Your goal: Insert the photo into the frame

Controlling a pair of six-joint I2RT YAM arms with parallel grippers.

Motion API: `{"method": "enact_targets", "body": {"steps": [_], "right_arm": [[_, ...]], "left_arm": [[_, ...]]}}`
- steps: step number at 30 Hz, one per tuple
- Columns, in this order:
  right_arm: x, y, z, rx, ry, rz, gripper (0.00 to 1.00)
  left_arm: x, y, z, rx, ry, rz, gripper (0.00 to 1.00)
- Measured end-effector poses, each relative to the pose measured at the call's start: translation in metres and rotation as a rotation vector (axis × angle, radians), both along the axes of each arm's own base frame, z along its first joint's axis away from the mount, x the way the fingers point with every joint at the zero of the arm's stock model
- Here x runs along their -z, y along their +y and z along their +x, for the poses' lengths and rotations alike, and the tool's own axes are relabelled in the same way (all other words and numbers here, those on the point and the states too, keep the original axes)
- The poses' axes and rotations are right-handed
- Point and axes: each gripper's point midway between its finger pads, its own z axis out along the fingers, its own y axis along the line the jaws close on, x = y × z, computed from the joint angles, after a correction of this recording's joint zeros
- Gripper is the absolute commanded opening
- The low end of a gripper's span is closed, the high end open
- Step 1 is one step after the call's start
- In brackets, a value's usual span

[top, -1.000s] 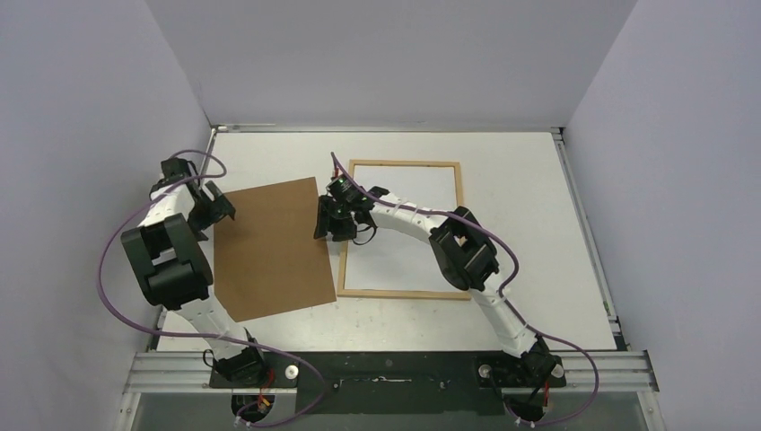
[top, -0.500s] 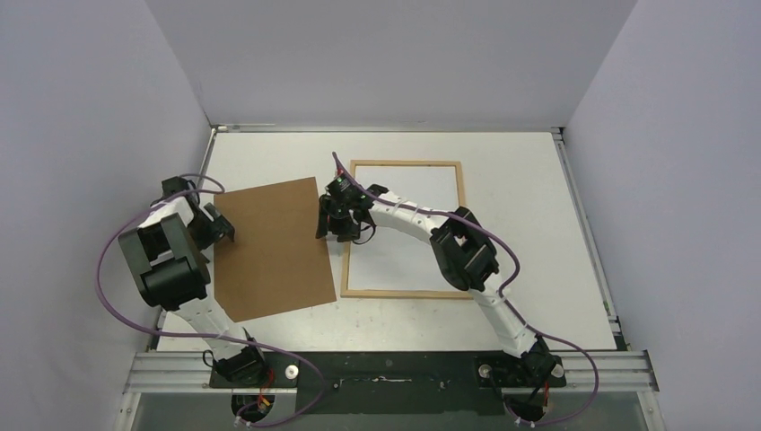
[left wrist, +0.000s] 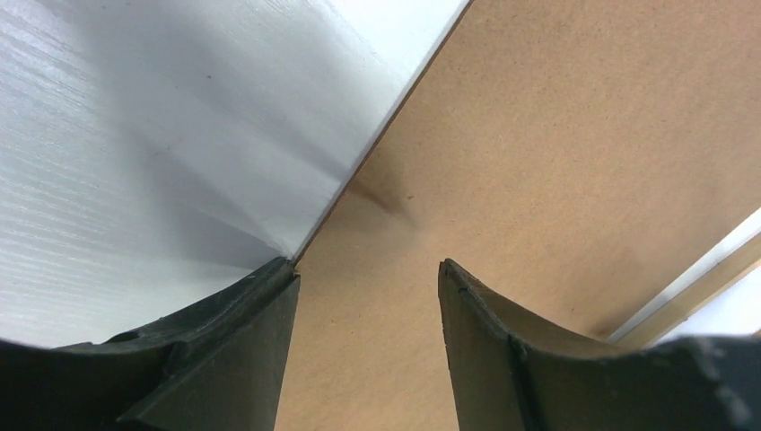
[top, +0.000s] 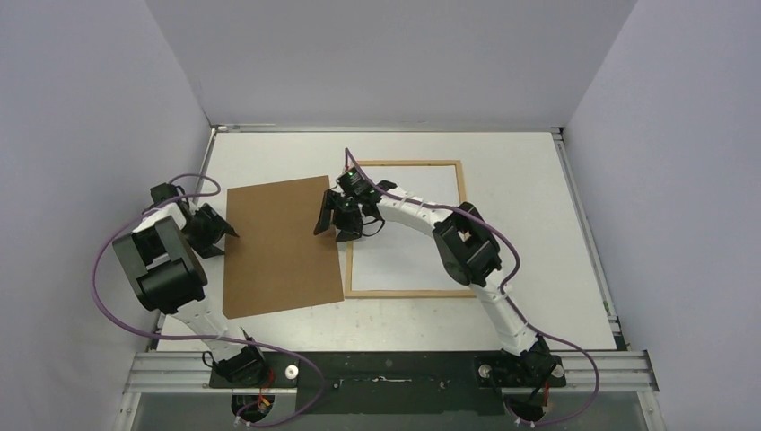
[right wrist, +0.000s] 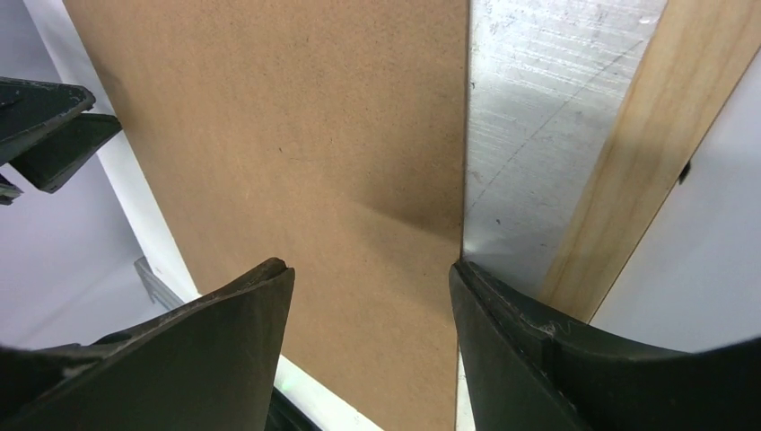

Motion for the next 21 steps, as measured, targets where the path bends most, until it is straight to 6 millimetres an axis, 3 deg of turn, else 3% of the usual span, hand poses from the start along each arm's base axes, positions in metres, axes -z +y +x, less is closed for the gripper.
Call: {"method": "enact_targets", "body": {"steps": [9, 21], "right_arm": [[-0.004, 0.001, 0.008, 0.044, 0.051, 0.111, 0.62], [-0.01, 0.0, 0.017, 0.056, -0.046, 0.131, 0.57]], "left_arm": [[0.0, 0.002, 0.003, 0.008, -0.032, -0.019, 0.53], [-0.002, 0.002, 0.005, 0.017, -0.044, -0.021, 0.51]]}}
